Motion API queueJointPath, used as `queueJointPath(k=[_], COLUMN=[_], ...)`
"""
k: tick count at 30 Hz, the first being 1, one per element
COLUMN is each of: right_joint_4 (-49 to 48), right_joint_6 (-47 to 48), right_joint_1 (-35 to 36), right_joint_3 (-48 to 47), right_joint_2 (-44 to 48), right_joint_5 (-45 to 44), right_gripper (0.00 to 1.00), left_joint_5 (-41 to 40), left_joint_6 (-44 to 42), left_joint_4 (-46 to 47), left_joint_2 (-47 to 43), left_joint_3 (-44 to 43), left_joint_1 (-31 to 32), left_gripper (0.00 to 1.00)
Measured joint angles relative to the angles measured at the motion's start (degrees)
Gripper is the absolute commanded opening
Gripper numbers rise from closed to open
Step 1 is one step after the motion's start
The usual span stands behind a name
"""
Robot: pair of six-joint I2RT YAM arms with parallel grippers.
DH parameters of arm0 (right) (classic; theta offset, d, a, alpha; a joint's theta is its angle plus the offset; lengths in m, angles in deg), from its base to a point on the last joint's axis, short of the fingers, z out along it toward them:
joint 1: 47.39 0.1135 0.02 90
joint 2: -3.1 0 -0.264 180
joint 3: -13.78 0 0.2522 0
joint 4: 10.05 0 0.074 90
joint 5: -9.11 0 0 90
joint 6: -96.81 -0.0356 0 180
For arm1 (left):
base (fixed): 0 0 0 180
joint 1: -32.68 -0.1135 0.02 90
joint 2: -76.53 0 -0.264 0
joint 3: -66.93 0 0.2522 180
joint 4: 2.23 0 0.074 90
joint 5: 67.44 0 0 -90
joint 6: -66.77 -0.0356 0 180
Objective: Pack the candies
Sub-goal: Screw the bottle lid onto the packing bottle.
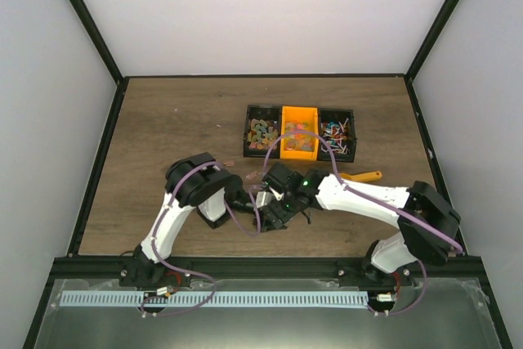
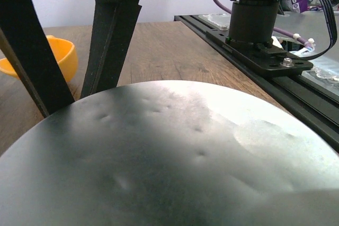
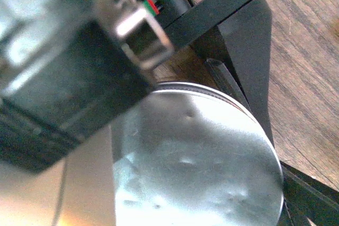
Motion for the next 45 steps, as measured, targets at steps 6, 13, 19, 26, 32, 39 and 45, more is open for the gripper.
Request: queueJointPath(k=[6,13,19,26,32,39,45], right_joint_4=[0.7,1.1,1.0,1.8,1.9,1.2,-0.9], right_joint_6=[0.3,2.7,5.6,5.9,5.4,3.5,0.9], right_joint_1=[0.0,0.0,0.0,0.0,0.0,0.0,0.0], right_joint_3=[-0.5,-1.3,-1.3,-1.3,-1.3,-0.5,1.9], right_joint_2=[-0.3,-0.6,-0.3,-0.2,-0.2,0.2,2.0], right_joint_5=[-0.3,-0.4,0.6,1.4,1.6,1.7,1.3], right_gripper=[1.0,1.0,0.95,0.65,0.79,0.97,1.0], left_joint_5=[0.0,0.1,0.4,-0.4,-0.5,-1.0,-1.1], left_joint_6=[-0.1,-0.3,-0.3,-0.1,0.0,-0.1,-0.2], left_joint_4=[0.0,0.0,0.0,0.0,0.0,0.0,0.0], left_joint_2=[0.0,0.1,0.1,0.1,0.1,0.1,0.1], left_joint_3=[0.1,0.2,0.2,0.2,0.2,0.3,0.3], left_joint_1=[0.0,0.0,0.4,0.9,1.0,1.2,1.2], left_gripper=[0.93,0.94,0.94,0.94,0.95,0.96,0.97])
